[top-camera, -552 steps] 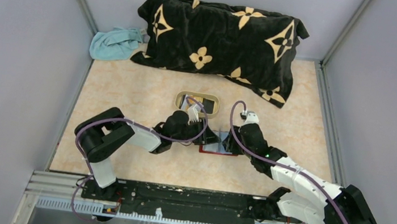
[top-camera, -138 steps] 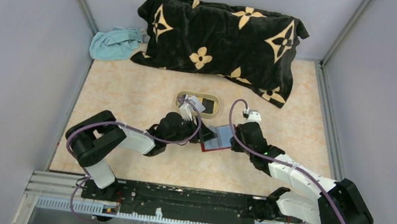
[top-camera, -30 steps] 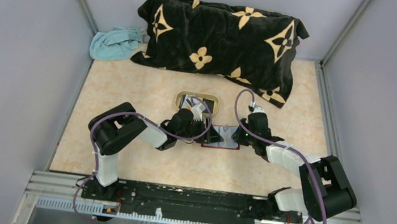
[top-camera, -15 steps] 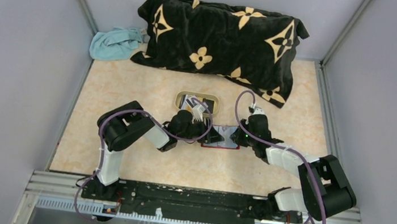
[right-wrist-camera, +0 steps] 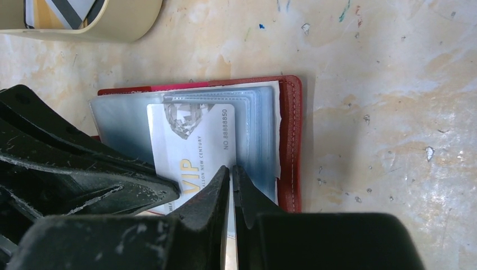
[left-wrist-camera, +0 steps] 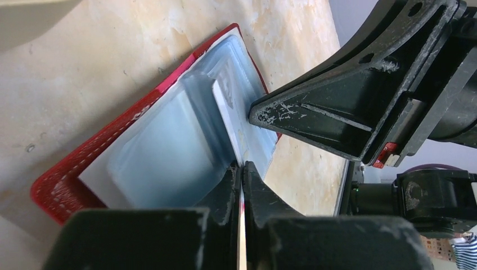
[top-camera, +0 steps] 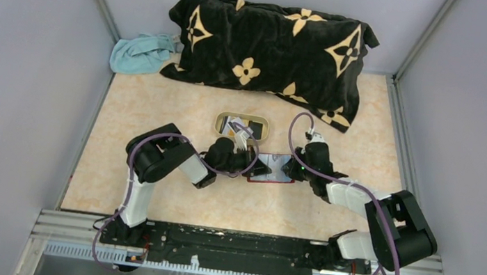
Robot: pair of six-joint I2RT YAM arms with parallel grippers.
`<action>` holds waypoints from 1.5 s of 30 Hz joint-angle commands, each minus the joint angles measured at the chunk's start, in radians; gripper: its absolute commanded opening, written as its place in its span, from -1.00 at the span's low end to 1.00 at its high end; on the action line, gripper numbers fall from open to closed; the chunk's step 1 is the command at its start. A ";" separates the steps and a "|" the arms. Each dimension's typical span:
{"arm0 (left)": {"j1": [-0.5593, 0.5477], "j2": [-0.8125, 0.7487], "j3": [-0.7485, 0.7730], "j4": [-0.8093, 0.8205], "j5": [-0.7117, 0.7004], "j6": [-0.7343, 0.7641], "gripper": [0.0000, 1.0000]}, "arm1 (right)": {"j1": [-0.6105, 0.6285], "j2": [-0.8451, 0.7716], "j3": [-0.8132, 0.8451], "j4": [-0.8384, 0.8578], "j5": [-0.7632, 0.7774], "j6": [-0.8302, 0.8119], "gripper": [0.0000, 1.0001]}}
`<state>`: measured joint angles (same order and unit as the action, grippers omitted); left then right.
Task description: Take the credit cards out of the card holder
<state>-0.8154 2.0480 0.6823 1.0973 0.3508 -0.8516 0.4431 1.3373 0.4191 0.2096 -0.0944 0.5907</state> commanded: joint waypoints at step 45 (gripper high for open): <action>0.118 -0.083 -0.181 0.107 0.051 -0.002 -1.00 | 0.007 0.094 -0.044 -0.007 0.025 -0.006 -0.85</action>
<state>-0.7437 1.9915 0.5377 1.1648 0.3653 -0.8680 0.4503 1.3846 0.4065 0.3069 -0.1196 0.6064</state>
